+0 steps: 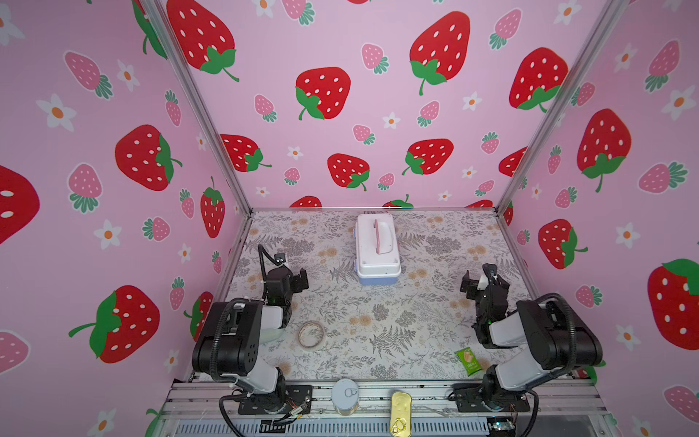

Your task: Pack the tool kit

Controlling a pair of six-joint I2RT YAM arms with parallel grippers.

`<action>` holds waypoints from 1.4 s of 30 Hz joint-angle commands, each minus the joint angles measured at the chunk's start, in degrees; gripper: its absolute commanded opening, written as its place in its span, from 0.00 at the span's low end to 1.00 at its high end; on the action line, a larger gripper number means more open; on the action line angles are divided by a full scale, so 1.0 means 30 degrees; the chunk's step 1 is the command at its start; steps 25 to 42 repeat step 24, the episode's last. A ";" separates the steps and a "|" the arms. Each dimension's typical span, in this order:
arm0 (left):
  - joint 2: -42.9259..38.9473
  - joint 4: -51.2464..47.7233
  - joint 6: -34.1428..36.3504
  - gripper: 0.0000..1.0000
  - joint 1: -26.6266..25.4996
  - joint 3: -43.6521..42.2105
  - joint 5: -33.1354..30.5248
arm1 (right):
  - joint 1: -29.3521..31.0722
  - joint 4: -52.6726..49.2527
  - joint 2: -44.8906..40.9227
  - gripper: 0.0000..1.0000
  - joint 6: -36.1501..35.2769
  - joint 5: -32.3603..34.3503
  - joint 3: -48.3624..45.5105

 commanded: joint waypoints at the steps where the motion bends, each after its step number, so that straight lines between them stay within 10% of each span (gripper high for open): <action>1: -0.0261 -0.0532 0.0429 0.99 0.0144 0.0521 0.1290 | -0.0264 0.0626 0.0229 0.99 -0.0512 -0.3262 0.0788; 42: -0.0211 -0.0539 0.0598 0.99 -0.0075 0.0589 0.1025 | -0.0151 -0.0466 -0.0152 0.99 -0.0703 -0.3137 0.0929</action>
